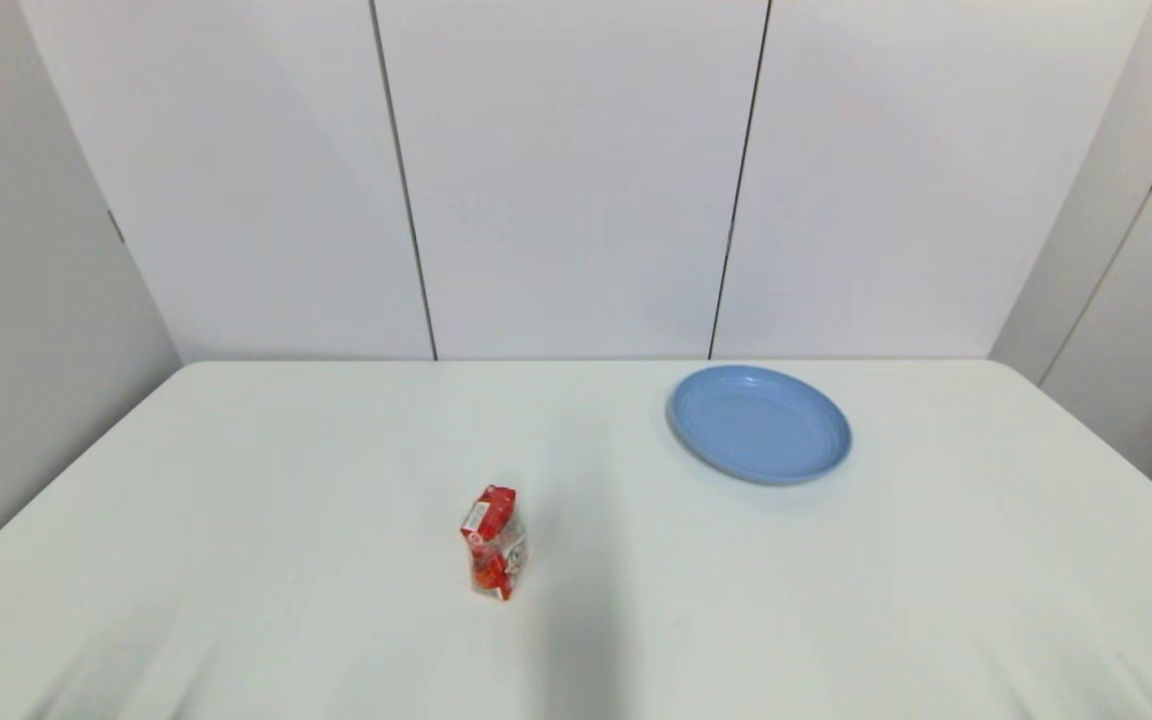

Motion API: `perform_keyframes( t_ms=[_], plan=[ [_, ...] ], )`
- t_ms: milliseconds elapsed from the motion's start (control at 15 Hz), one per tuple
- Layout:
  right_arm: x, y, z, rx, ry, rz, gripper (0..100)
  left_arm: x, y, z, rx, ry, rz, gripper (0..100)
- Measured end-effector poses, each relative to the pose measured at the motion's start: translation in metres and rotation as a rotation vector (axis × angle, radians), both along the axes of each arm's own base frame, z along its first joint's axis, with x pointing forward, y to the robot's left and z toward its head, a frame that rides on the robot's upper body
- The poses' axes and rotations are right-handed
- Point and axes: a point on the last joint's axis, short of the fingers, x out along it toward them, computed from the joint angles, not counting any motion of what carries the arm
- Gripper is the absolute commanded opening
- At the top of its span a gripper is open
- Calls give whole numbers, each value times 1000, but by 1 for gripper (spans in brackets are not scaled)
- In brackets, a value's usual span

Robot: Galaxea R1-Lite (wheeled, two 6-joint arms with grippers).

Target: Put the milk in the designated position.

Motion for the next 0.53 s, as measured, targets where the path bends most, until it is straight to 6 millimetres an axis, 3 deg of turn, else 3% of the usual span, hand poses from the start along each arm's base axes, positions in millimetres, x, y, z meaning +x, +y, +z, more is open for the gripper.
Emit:
perform_keyframes(
  t_ms=[533],
  plan=[
    [0, 0, 0, 0, 0, 0, 100, 0, 0, 0, 0, 0, 0, 100]
  ],
)
